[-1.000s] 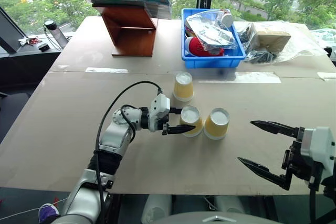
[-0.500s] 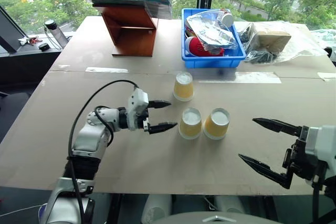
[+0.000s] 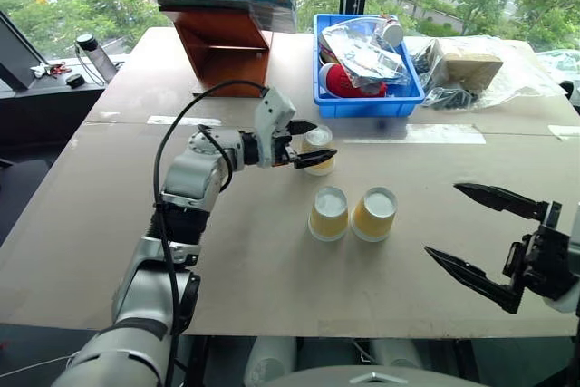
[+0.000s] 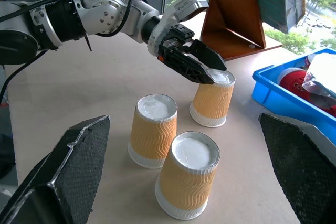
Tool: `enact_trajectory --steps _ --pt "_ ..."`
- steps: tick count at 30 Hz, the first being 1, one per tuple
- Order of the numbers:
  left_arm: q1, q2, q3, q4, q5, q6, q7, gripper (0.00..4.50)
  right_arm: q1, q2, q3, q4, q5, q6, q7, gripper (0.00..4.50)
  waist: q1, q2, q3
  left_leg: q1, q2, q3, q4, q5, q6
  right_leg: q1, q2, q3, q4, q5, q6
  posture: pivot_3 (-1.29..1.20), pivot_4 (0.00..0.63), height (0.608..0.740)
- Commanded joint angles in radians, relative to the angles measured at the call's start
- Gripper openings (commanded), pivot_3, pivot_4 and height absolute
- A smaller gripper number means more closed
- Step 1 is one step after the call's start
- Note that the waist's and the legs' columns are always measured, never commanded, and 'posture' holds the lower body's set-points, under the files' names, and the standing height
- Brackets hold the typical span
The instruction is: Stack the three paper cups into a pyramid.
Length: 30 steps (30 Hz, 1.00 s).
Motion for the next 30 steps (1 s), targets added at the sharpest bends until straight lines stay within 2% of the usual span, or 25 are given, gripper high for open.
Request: enact_trajectory --steps 1,6,10,16,30 --pt "-0.025 -0.009 -0.018 0.049 0.039 -0.034 -0.004 4.48 0.038 0.019 -0.102 -0.021 0.059 -0.022 -0.015 4.50 0.001 0.000 0.000 0.000 0.000 0.000 0.000 0.000 0.000 0.000 0.000 0.000 0.000 0.000 0.000 0.00 0.150 0.740" --pt "-0.026 -0.013 -0.016 0.068 0.053 -0.049 -0.010 4.48 0.151 0.055 -0.218 -0.025 0.067 -0.029 0.007 4.50 0.003 0.000 0.000 0.000 0.000 0.001 0.000 0.000 0.000 0.000 -0.001 0.000 0.000 0.000 0.000 0.00 0.150 0.740" --pt "-0.021 -0.018 0.001 0.053 0.043 -0.040 -0.005 4.48 0.218 0.080 -0.265 -0.030 0.071 -0.040 0.016 4.50 0.002 0.000 0.000 0.000 0.000 0.001 0.000 0.000 0.000 0.001 -0.001 0.000 0.000 0.000 0.000 0.00 0.150 0.740" --pt "-0.001 -0.020 0.049 0.001 0.008 -0.064 -0.009 4.48 0.223 0.076 -0.231 -0.033 0.058 -0.048 0.001 4.50 0.000 0.000 0.000 0.000 0.000 0.001 0.000 0.000 0.000 0.000 -0.001 0.001 0.000 0.000 0.000 0.00 0.150 0.740" --pt "0.000 -0.064 0.004 0.095 0.075 -0.117 0.022 4.48 0.185 0.044 -0.203 -0.018 0.049 -0.039 -0.008 4.50 0.002 0.000 0.000 0.000 0.000 0.001 0.000 0.000 0.000 0.000 -0.001 0.000 0.000 0.000 0.000 0.00 0.150 0.740"
